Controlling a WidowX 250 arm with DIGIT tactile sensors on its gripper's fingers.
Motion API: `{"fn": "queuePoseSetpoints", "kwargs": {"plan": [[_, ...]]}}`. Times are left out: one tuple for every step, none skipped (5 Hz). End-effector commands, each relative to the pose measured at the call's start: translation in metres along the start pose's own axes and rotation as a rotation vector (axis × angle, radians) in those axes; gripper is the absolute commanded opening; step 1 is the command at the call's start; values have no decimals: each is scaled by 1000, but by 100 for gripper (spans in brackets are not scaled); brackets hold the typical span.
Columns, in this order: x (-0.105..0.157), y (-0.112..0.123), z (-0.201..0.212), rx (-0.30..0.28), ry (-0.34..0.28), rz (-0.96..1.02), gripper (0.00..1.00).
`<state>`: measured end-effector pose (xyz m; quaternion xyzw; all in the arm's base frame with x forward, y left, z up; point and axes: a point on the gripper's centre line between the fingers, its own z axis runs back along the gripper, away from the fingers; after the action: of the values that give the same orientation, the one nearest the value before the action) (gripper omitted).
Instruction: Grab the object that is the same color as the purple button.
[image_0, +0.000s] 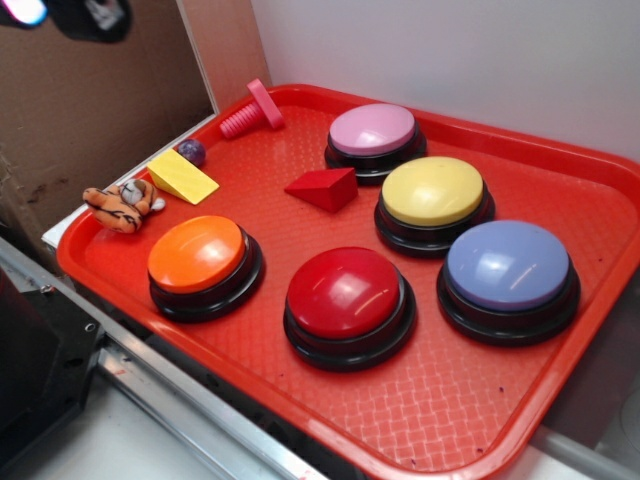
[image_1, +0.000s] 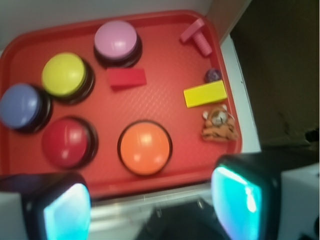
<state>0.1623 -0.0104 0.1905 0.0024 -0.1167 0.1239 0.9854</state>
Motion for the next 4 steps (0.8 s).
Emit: {"fn": "queuePoseSetpoints", "kwargs": {"plan": [[60, 43, -64, 83, -66, 215, 100], [77, 67, -101, 148, -61, 295, 100], [92, 77, -126, 194, -62, 308, 100], [104, 89, -159, 242, -47, 335, 100]]}}
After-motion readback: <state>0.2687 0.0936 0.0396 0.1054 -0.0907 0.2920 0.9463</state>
